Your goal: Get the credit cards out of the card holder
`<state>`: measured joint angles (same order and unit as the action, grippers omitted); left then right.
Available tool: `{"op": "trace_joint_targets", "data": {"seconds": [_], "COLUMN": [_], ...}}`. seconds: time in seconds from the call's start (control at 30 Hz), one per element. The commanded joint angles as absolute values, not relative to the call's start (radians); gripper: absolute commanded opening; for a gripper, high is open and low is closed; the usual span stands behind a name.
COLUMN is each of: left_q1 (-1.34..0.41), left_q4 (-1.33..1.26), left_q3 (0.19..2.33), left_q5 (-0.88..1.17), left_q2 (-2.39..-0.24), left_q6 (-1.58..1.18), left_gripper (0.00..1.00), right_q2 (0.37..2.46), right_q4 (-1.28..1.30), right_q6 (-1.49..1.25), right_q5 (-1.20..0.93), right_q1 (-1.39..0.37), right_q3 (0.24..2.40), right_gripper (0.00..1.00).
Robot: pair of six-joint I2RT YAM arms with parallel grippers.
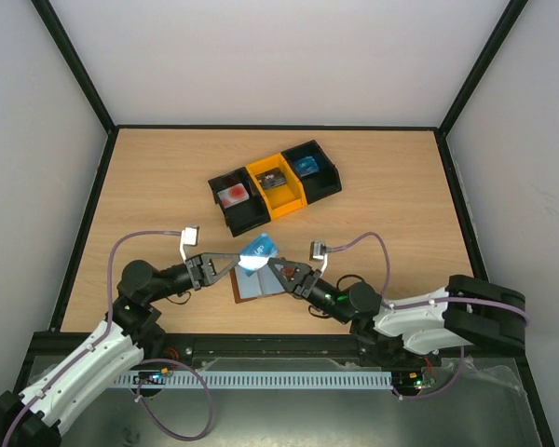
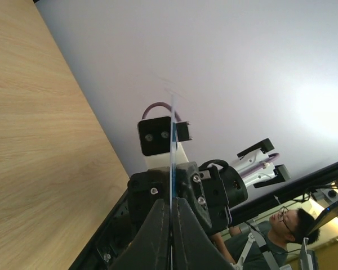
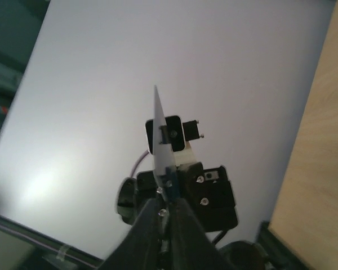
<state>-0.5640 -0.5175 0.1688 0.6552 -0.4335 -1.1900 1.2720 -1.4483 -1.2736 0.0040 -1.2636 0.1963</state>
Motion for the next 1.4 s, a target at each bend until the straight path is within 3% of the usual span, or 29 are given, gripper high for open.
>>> {"op": "trace_joint_targets", "data": {"seconds": [0.0, 0.3, 0.4, 0.5, 0.77, 0.87, 0.9, 0.97, 1.07, 1.13, 1.2, 1.37], "left_q1": [-0.560, -0.559, -0.559, -0.559, -0.559, -0.559, -0.559, -0.559, -0.559, -0.559, -0.559, -0.560], "left_q4": [-0.539, -0.547, -0.540, -0.541, -0.540, -0.518, -0.499, -0.425, -0.313, -0.221, -0.113, 0.102], "left_q3": [0.164, 0.178, 0.187, 0.192, 0.192, 0.195, 0.199, 0.218, 0.258, 0.295, 0.341, 0.445], "left_q5": [0.696, 0.723, 0.738, 0.757, 0.794, 0.790, 0.783, 0.755, 0.729, 0.698, 0.646, 0.513], "left_q2": [-0.445, -0.481, -0.485, -0.484, -0.487, -0.482, -0.478, -0.473, -0.467, -0.468, -0.469, -0.467], "left_q6": [-1.178, -1.165, -1.157, -1.156, -1.155, -1.147, -1.140, -1.098, -1.022, -0.964, -0.897, -0.770], "left_gripper": [0.03, 0.03, 0.03, 0.03, 0.03, 0.03, 0.07, 0.28, 0.67, 0.77, 0.96, 1.00], "right_q2": [1.173, 1.002, 0.944, 0.899, 0.849, 0.844, 0.843, 0.844, 0.857, 0.867, 0.870, 0.879], "right_q4": [-1.398, -1.063, -0.890, -0.760, -0.717, -0.711, -0.711, -0.713, -0.690, -0.611, -0.574, -0.562], "right_q6": [-1.305, -1.235, -1.195, -1.171, -1.159, -1.155, -1.156, -1.154, -1.110, -1.060, -1.036, -1.011], "right_q5": [0.083, 0.114, 0.116, 0.122, 0.116, 0.118, 0.121, 0.129, 0.140, 0.140, 0.121, -0.005], "right_q1": [-1.267, -1.267, -1.267, -1.266, -1.266, -1.266, -1.266, -1.266, -1.258, -1.229, -1.179, -0.965], "right_q3": [0.150, 0.218, 0.279, 0.309, 0.286, 0.283, 0.281, 0.278, 0.304, 0.354, 0.377, 0.405], "right_gripper": [0.03, 0.04, 0.24, 0.32, 0.03, 0.02, 0.02, 0.02, 0.02, 0.02, 0.02, 0.02]}}
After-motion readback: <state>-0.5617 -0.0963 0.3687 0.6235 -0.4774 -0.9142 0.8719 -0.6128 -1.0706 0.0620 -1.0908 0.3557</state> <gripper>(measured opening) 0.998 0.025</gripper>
